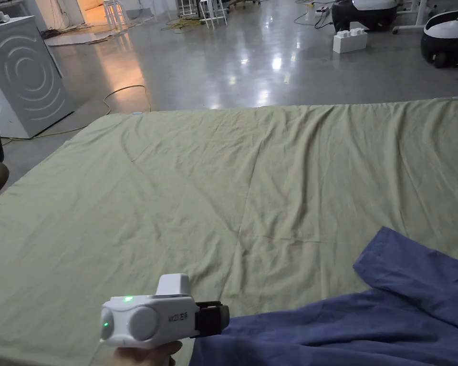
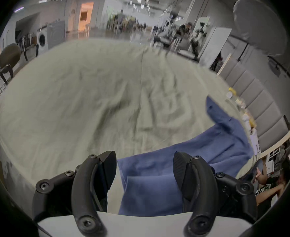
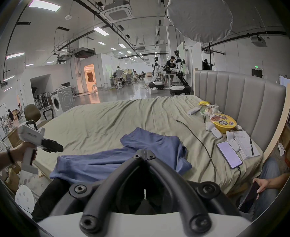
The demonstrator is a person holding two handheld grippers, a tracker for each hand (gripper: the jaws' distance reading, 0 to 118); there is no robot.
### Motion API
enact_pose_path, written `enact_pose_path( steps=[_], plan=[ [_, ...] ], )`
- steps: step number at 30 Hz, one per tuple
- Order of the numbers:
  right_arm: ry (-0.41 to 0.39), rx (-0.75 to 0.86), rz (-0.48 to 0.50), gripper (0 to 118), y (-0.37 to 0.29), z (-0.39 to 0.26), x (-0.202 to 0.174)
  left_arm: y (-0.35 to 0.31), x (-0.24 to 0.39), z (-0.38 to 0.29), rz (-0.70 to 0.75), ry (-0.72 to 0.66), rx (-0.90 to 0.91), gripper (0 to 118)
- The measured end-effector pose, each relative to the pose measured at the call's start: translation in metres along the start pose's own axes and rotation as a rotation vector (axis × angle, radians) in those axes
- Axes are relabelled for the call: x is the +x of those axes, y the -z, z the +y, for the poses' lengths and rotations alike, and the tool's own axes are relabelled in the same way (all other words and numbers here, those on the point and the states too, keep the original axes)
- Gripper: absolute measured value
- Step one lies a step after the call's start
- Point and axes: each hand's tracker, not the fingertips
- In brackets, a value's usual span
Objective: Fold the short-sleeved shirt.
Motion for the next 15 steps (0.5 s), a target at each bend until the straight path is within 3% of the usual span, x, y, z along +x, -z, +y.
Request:
enact_pose_path(
  steps=[4,7,8,9,13,15],
  plan=[
    [0.02,-0.047,-0.033,0,0.001,-0.01,0.009,0.033,0.0,-0.004,0.028,-0.008,-0.129,63],
    [0.02,-0.079,-0.05,0,0.002,-0.017,0.014,0.026,0.01,-0.008,0.065,0.105,-0.089,35],
    [0.023,-0.089,-0.05,0,0.004,-0.019,0.016,0.026,0.011,-0.008,0.035,0.083,-0.105,17],
    [0.028,-0.102,-0.05,0,0.006,-0.021,0.017,0.027,0.014,-0.008,0.008,0.054,-0.123,13],
    [0.04,-0.13,-0.044,0,0.025,-0.02,0.02,0.043,0.025,-0.01,0.083,0.135,-0.149,12],
    [0.005,-0.115,-0.022,0,0.042,-0.012,0.025,0.049,0.025,-0.006,0.085,0.15,-0.179,12]
  ],
)
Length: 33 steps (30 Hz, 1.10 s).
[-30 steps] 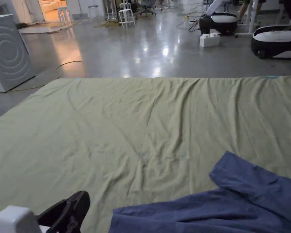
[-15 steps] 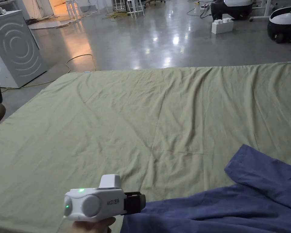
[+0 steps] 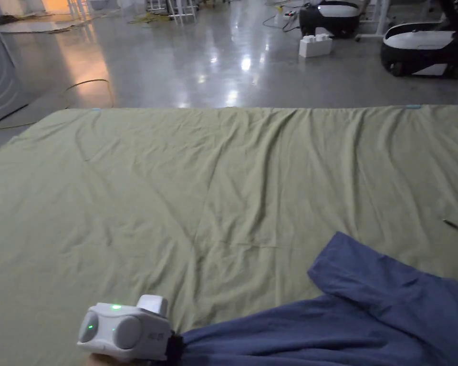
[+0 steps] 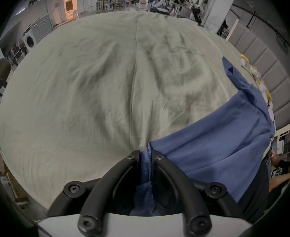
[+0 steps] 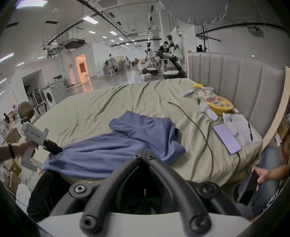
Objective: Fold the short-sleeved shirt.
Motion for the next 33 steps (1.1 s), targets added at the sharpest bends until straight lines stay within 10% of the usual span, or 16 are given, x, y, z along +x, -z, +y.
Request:
enact_pose_path(
  steps=[3,6,12,15,20,28,33],
  plan=[
    [-0.054,0.026,0.03,7,0.046,0.034,0.011,0.001,-0.001,0.007,-0.007,-0.004,-0.035,12],
    [-0.069,-0.087,0.046,76,0.119,0.069,0.029,0.002,0.0,0.006,-0.002,0.008,-0.042,12],
    [-0.306,-0.378,0.038,84,0.267,0.116,0.049,0.005,-0.001,0.011,-0.004,0.013,-0.059,12],
    [-0.421,-0.539,0.024,84,0.324,0.12,0.046,0.008,-0.008,0.014,-0.028,-0.039,-0.07,12],
    [-0.334,-0.682,-0.001,83,0.392,0.102,0.055,0.01,-0.012,0.015,-0.046,-0.104,-0.047,11],
    [-0.298,-0.689,0.068,5,0.384,0.087,0.047,0.01,-0.011,0.015,-0.043,-0.109,-0.051,11],
    [-0.117,-0.491,0.068,4,0.333,0.106,0.045,-0.017,-0.021,0.002,-0.122,0.024,0.164,11]
  ],
)
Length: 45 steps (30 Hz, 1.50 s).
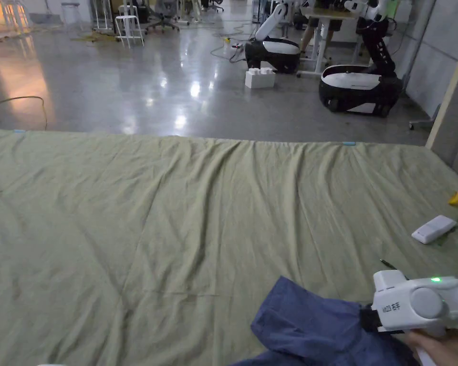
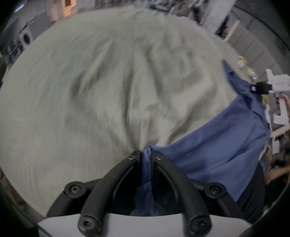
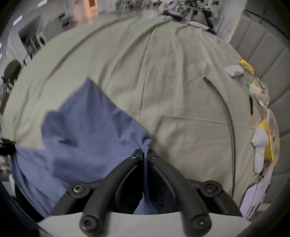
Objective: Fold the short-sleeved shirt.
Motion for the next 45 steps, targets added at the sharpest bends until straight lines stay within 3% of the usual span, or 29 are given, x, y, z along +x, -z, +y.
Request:
enact_pose_path(
  steps=[1,3,8,12,16,22,25,26,30,35,39,45],
  plan=[
    [0.032,0.074,0.014,4,-0.021,-0.004,0.0,-0.021,-0.004,0.0,0.003,-0.044,0.074,11],
    [0.0,0.196,-0.002,4,-0.069,-0.008,-0.001,-0.065,-0.007,0.007,-0.033,-0.145,0.201,11],
    [0.043,0.451,-0.007,4,-0.182,-0.006,0.002,-0.169,0.016,0.052,-0.012,0.016,0.445,11],
    [0.062,0.641,-0.025,4,-0.269,0.006,-0.003,-0.252,0.023,0.094,-0.082,-0.013,0.663,11],
    [0.099,0.793,-0.042,4,-0.332,0.024,-0.002,-0.311,0.037,0.128,-0.035,0.052,0.764,10],
    [0.038,0.917,-0.102,4,-0.402,0.061,-0.012,-0.375,0.046,0.169,0.011,0.058,0.91,10],
    [-0.036,1.025,-0.2,4,-0.435,0.082,-0.023,-0.398,0.049,0.184,0.024,0.048,0.966,10],
    [0.01,0.997,-0.184,4,-0.436,0.087,-0.02,-0.405,0.05,0.189,0.03,0.046,0.975,10],
    [0.048,1.057,-0.192,4,-0.446,0.095,-0.022,-0.412,0.051,0.201,0.078,0.049,1.002,10],
    [0.007,1.104,-0.249,4,-0.43,0.105,-0.029,-0.397,0.049,0.207,0.098,0.057,1.007,10],
    [0.011,1.122,-0.263,4,-0.42,0.122,-0.035,-0.38,0.053,0.22,0.234,0.089,0.996,10],
    [-0.024,1.139,-0.343,4,-0.41,0.16,-0.046,-0.364,0.049,0.254,0.23,0.09,0.982,10]
  ],
)
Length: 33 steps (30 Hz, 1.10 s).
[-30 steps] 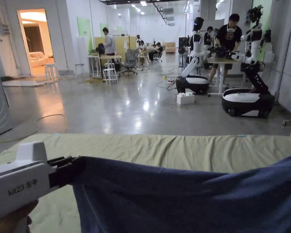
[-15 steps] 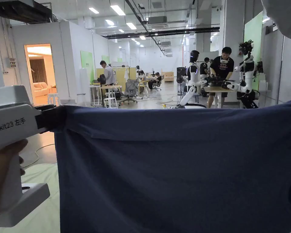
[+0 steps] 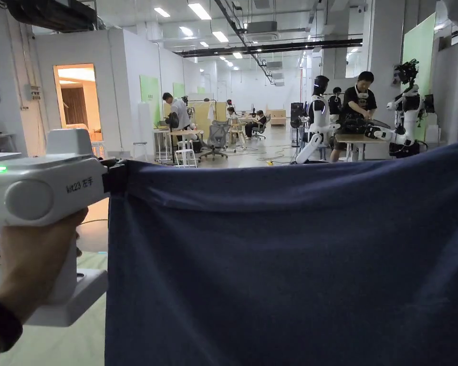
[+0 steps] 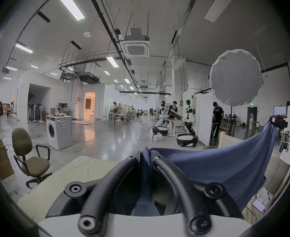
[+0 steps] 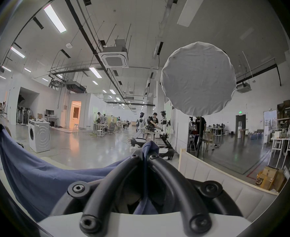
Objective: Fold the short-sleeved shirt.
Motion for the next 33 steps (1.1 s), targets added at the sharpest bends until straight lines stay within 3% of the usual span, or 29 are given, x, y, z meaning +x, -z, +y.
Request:
enact_pose_path(
  steps=[9,13,16,20,23,26,31,33],
  plan=[
    [-0.068,-0.005,-0.075,4,0.052,0.005,-0.02,0.061,0.001,0.004,0.02,-0.073,-0.041,10],
    [-0.055,-0.002,-0.083,4,0.069,0.005,-0.027,0.09,0.001,-0.004,0.035,-0.114,-0.071,10],
    [-0.109,-0.017,-0.1,4,0.088,-0.002,-0.036,0.112,0.003,-0.014,0.053,-0.091,-0.099,10],
    [-0.052,-0.059,-0.119,4,0.111,-0.018,-0.045,0.139,0.005,-0.033,0.054,-0.094,-0.122,10],
    [-0.079,-0.077,-0.142,4,0.131,-0.028,-0.054,0.156,0.01,-0.044,0.06,-0.071,-0.149,10],
    [-0.05,-0.064,-0.118,4,0.135,-0.038,-0.061,0.166,0.01,-0.057,0.066,-0.067,-0.156,10],
    [-0.141,-0.122,-0.003,4,0.105,-0.101,-0.073,0.148,0.005,-0.132,0.009,-0.095,-0.257,10],
    [-0.083,-0.209,0.029,4,0.083,-0.134,-0.072,0.132,0.002,-0.172,-0.007,-0.105,-0.289,10]
  ],
)
